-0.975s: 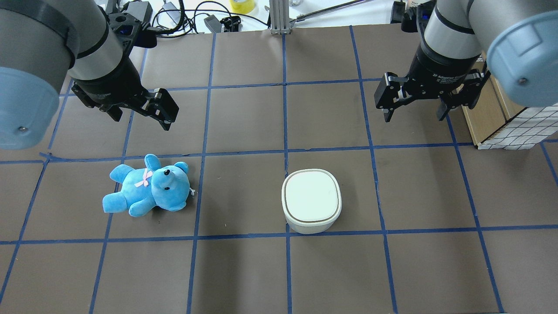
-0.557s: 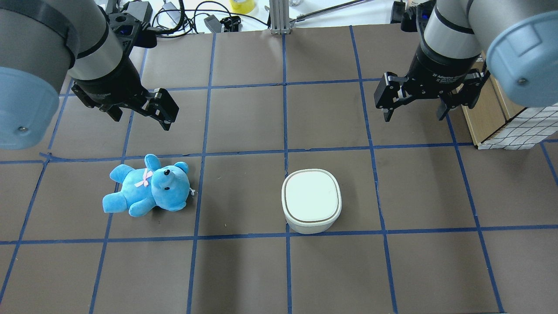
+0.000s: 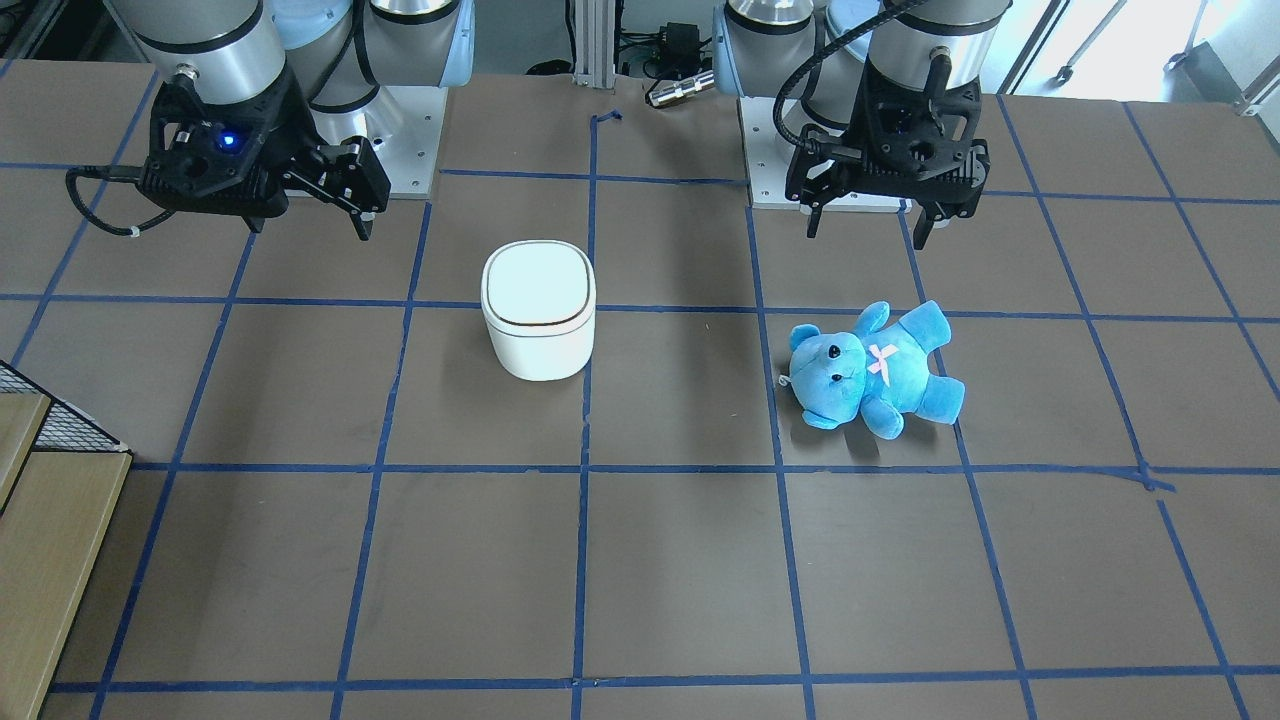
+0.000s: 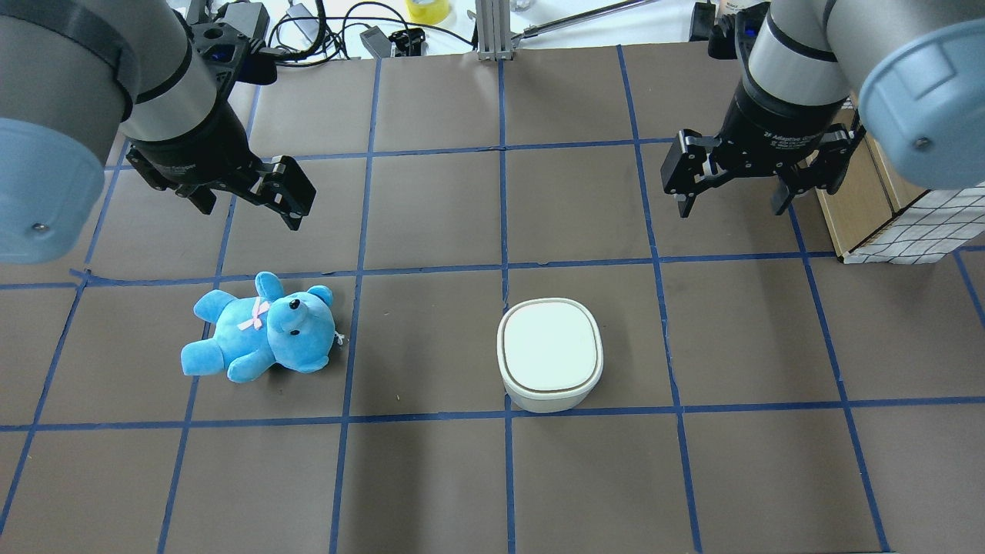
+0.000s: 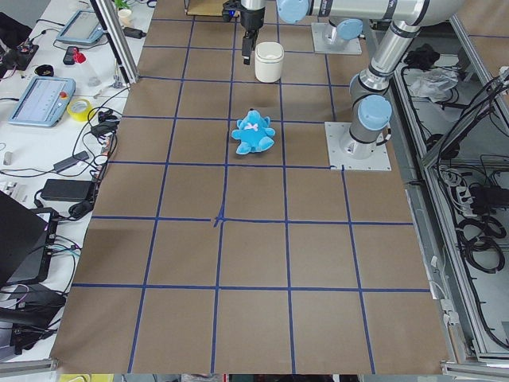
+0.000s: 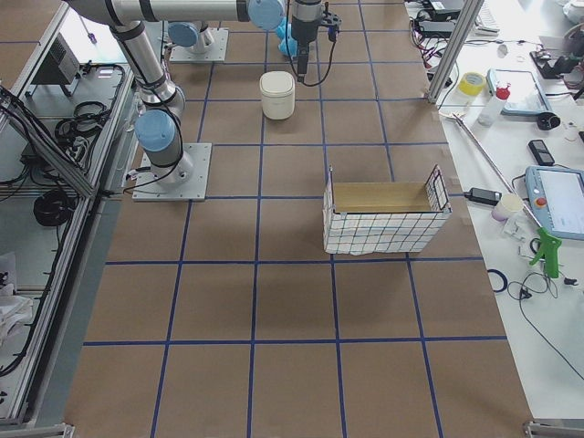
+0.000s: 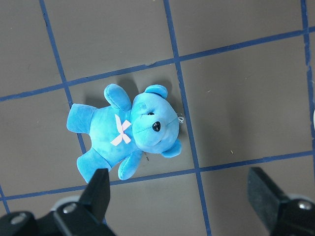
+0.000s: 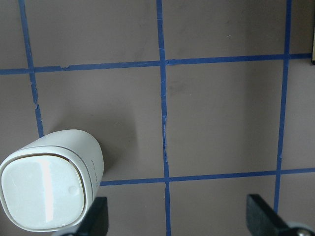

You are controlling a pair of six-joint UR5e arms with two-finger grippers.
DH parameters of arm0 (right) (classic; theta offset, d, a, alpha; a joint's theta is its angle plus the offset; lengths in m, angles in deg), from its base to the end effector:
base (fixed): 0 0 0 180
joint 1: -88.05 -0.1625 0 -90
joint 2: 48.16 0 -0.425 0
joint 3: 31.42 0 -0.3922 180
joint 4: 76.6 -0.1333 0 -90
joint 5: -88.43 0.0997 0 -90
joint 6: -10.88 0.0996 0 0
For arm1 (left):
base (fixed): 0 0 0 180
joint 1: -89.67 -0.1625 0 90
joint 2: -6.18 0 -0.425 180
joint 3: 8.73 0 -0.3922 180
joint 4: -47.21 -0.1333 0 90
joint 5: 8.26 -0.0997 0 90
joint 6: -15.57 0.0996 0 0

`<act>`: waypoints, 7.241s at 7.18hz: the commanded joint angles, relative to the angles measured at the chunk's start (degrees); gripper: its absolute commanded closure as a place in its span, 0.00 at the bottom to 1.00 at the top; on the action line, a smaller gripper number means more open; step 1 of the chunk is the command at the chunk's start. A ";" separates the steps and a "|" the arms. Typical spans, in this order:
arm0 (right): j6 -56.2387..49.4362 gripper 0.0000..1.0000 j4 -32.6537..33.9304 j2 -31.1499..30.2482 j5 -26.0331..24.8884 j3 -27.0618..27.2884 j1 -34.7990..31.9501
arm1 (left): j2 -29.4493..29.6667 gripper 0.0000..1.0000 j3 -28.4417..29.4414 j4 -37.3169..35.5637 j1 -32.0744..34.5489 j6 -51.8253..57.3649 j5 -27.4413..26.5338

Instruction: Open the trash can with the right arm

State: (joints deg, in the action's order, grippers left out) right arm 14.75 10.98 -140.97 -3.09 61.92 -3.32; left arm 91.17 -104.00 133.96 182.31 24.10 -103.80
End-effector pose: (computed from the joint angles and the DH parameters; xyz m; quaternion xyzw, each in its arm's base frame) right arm 0.1418 -0.4625 0.4788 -0.0215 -0.9994 -0.0251 0.0144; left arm -0.1447 -0.4536 0.4903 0.0959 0.9939 -0.0235 0.0496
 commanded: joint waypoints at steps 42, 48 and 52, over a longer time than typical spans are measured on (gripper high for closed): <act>11.06 1.00 12.79 9.75 8.20 14.59 -12.17 | 0.00 0.00 0.00 0.00 0.00 0.00 0.00; 13.19 0.00 11.03 6.32 5.25 4.43 -10.68 | 0.00 0.00 0.00 0.00 0.00 0.00 0.00; -3.74 0.00 5.24 3.18 3.45 0.18 -1.23 | 0.00 0.00 0.00 0.00 0.00 0.00 0.00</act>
State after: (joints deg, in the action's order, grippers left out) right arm 17.25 17.98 -136.13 0.43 62.95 -9.09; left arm 91.17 -104.00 133.96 182.31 24.09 -103.80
